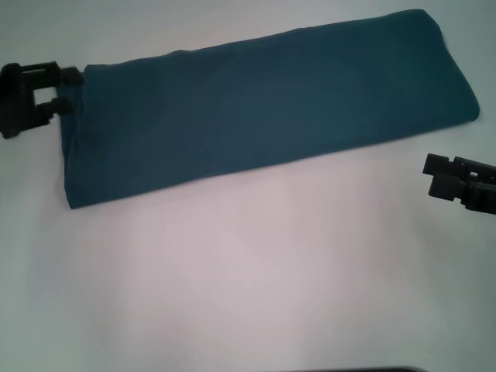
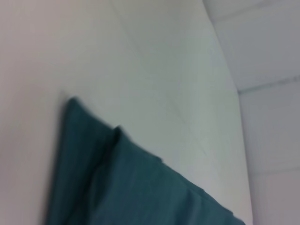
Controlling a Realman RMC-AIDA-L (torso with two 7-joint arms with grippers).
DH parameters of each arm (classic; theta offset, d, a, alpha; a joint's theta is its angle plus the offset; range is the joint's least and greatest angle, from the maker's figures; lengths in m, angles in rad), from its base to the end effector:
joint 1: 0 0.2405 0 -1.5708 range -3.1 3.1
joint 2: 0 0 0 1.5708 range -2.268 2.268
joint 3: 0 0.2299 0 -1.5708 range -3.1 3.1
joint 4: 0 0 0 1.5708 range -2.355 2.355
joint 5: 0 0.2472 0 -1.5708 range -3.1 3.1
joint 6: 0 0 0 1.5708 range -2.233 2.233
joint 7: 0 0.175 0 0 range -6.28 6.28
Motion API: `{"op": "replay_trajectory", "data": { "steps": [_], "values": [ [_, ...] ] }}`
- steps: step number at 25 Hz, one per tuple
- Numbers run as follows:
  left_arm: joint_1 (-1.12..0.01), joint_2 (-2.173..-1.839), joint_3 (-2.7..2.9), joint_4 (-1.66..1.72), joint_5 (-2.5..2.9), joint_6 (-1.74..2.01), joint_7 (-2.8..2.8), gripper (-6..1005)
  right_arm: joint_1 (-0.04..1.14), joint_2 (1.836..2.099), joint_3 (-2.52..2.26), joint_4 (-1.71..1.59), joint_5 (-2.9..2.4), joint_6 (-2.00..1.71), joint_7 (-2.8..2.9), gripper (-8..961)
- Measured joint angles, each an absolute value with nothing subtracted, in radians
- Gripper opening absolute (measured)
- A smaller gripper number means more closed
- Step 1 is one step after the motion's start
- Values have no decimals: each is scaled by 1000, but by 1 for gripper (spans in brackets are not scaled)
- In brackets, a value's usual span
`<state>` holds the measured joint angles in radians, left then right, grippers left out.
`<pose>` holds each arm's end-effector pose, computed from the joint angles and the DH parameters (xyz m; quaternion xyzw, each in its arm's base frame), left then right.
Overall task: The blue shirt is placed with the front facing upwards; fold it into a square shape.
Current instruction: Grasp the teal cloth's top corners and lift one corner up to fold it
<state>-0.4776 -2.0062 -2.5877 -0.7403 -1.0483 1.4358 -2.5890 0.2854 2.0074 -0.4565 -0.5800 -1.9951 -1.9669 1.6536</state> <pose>-0.3139 0.3767 0.0545 -0.6199 -0.7194 -0.2875 0.1245 0.3091 0.2480 0.0404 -0.8272 0.4180 0.3740 0.0349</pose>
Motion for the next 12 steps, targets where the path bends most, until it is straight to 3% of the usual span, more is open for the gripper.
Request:
{"op": "replay_trajectory", "data": {
  "steps": [3,6,9,12],
  "values": [
    [-513,-1918,-2498,-725,-1021,1516,-2584,579,285,2006,-462,-584,-1997,-1966,1654,924],
    [-558,-1869,-2384,-723,-979,1554,-2586,579,285,2006,-463,-589,-2000,-1965,1654,923],
    [-608,-1866,-2346,-726,-912,1547,-2598,578,287,2004,-463,-591,-2016,-1960,1653,923],
    [-637,-1889,-2350,-721,-854,1485,-2639,578,290,2002,-458,-592,-2032,-1946,1652,923]
  ]
}}
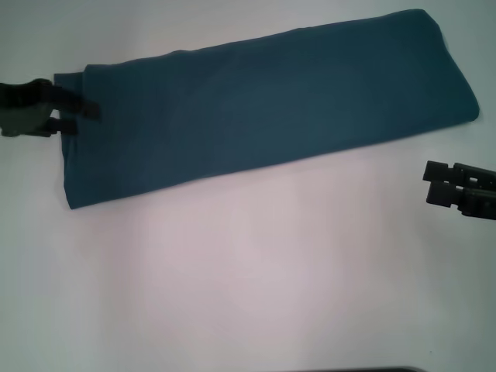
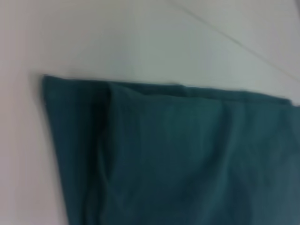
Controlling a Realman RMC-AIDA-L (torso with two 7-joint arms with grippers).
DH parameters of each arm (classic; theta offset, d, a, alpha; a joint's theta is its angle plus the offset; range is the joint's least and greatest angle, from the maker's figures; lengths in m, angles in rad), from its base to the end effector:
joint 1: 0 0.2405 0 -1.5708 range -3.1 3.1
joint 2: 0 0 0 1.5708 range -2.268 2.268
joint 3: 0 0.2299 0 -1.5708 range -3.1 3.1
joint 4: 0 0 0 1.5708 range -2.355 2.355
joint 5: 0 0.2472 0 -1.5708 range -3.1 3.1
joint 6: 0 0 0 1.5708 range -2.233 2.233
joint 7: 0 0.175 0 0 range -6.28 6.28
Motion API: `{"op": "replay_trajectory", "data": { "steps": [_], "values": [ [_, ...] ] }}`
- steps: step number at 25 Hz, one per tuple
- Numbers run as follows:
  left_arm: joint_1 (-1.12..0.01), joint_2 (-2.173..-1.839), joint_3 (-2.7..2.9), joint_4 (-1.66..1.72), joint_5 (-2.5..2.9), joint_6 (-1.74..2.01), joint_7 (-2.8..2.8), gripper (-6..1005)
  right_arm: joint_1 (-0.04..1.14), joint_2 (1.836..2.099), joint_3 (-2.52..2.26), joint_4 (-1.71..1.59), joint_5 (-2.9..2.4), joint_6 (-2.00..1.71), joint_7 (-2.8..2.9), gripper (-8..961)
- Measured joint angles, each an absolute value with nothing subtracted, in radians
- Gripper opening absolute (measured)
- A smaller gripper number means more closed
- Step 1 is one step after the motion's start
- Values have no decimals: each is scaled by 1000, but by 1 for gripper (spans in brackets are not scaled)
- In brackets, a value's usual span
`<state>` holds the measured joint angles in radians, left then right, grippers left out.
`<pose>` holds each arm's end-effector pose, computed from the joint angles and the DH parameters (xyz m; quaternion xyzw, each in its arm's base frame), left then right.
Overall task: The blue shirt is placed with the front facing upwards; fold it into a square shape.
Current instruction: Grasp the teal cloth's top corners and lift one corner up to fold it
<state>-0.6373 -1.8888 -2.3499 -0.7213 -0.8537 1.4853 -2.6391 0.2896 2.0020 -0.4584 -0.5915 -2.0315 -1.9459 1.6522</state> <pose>-0.2836 0.4020 0.0527 -0.7247 -0.6720 -0.0888 0.1242 0.3142 0.2495 0.0396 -0.8346 0.4228 0.3510 0.0393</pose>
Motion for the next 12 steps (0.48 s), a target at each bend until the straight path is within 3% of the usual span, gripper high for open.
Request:
{"op": "replay_trajectory", "data": {
  "steps": [6,12],
  "values": [
    [-626,-1930,-2362,-717,-800,1311,-2743,578,282,1994,-424,-593,-2035,-1929,1651,923],
    [-604,-1931,-2374,-713,-799,1280,-2743,612,273,1958,-353,-598,-2036,-1889,1658,922]
  ]
}}
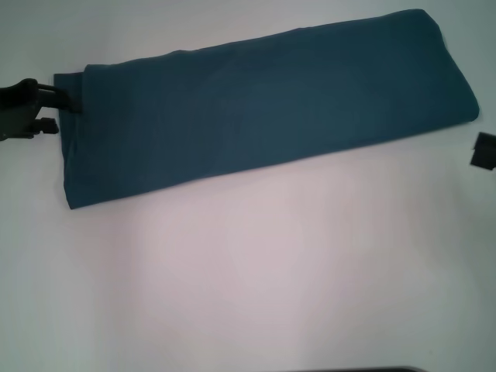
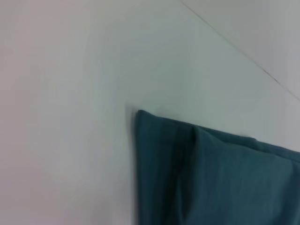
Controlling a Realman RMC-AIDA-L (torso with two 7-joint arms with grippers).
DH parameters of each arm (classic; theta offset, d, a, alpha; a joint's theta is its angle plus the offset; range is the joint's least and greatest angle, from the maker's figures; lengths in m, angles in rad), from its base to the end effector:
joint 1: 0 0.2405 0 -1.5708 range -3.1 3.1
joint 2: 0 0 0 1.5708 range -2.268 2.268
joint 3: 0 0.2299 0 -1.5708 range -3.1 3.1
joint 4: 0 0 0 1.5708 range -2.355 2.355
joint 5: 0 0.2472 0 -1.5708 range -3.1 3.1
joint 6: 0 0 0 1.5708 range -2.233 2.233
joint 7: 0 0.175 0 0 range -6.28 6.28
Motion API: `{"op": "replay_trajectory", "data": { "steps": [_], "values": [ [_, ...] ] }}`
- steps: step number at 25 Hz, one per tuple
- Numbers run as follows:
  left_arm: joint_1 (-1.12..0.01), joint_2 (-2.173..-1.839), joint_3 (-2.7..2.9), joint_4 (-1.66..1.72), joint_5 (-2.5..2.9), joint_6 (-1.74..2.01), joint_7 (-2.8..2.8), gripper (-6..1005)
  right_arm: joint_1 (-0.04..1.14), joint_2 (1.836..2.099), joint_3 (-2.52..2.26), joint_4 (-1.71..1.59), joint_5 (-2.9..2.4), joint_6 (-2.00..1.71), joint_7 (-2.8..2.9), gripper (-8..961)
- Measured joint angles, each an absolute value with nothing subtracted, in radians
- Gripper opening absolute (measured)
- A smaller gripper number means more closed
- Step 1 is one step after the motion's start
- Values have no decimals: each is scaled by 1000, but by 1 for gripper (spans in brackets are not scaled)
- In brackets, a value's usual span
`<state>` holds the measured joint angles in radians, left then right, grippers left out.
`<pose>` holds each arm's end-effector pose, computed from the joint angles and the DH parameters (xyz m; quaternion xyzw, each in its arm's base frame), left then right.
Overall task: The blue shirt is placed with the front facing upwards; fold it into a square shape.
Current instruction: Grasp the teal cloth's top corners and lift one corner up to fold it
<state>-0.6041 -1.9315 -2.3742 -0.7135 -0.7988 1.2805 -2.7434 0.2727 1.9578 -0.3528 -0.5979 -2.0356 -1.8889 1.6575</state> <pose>-0.3161 0.4127 0.0464 -0.6546 -0.7190 -0.1143 0.2037 0.3397 0.2566 0.0710 -0.8178 0.4392 0.3517 0.1210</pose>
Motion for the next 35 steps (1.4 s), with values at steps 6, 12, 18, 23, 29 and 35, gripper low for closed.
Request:
{"op": "replay_trajectory", "data": {
  "steps": [6,12,18,23,29,35],
  "values": [
    [-601,-1928,-2359,-705,-793,1288,-2717,659,271,1943,-343,-597,-2036,-1880,1666,922],
    [-607,-1933,-2363,-708,-776,1291,-2720,770,275,1945,-344,-597,-2036,-1879,1666,921],
    [-607,-1939,-2358,-704,-773,1256,-2725,850,274,1949,-347,-597,-2036,-1879,1666,921],
    [-609,-1940,-2363,-704,-768,1225,-2790,860,271,1948,-349,-597,-2036,-1879,1666,920],
    [-600,-1955,-2365,-701,-755,1206,-2823,859,271,1949,-349,-597,-2036,-1879,1667,920],
    [-595,-1975,-2365,-701,-745,1186,-2816,859,271,1950,-350,-597,-2035,-1879,1667,919]
  ]
}}
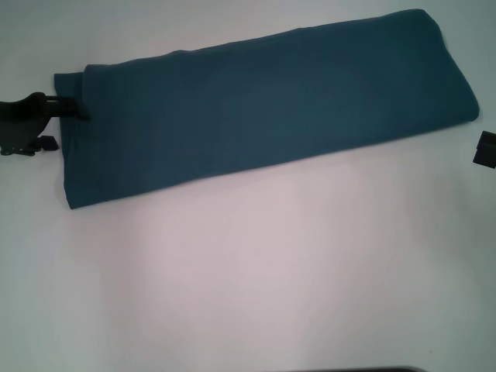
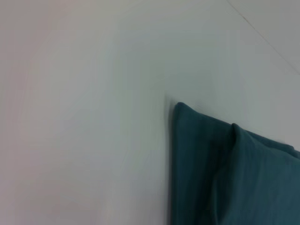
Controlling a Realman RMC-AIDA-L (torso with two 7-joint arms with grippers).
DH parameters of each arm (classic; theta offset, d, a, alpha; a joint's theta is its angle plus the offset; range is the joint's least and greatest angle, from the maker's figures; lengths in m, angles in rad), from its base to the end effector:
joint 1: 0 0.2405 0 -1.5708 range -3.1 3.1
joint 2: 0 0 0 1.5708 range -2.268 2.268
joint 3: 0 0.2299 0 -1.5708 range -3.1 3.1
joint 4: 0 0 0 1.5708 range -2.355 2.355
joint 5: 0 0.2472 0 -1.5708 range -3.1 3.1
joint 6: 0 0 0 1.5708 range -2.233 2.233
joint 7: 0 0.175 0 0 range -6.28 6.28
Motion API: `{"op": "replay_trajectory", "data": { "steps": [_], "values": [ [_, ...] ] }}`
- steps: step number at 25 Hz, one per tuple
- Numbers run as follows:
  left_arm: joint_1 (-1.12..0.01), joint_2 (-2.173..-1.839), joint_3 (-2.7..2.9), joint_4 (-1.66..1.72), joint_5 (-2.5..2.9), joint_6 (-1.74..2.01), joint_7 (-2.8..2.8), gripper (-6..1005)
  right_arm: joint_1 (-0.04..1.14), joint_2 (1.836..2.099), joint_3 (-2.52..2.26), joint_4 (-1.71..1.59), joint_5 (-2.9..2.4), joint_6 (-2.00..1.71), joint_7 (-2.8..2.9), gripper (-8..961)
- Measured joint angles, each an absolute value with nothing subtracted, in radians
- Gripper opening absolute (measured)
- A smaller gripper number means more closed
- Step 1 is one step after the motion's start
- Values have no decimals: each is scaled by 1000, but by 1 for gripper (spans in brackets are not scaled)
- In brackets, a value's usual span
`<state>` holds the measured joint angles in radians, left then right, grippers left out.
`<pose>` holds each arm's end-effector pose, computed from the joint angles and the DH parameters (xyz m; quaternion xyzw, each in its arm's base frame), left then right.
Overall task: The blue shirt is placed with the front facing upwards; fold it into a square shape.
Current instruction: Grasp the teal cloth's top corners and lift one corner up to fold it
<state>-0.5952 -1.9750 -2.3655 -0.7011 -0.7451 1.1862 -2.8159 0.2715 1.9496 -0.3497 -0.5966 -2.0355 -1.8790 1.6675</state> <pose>-0.3287 0.4110 0.0276 -0.6191 -0.7438 -0.1090 0.2270 0.3428 0.2576 0.0743 -0.8150 0.4449 0.3489 0.1271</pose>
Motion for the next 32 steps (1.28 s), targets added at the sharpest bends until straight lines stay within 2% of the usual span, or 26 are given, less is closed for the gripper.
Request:
{"op": "replay_trajectory", "data": {
  "steps": [17,32],
  "values": [
    [-607,-1996,-2357,-702,-751,1224,-2814,860,271,1950,-350,-594,-2036,-1882,1667,918],
    [-708,-1977,-2310,-681,-690,1300,-2791,830,272,1950,-348,-597,-2035,-1885,1668,917]
  ]
}}
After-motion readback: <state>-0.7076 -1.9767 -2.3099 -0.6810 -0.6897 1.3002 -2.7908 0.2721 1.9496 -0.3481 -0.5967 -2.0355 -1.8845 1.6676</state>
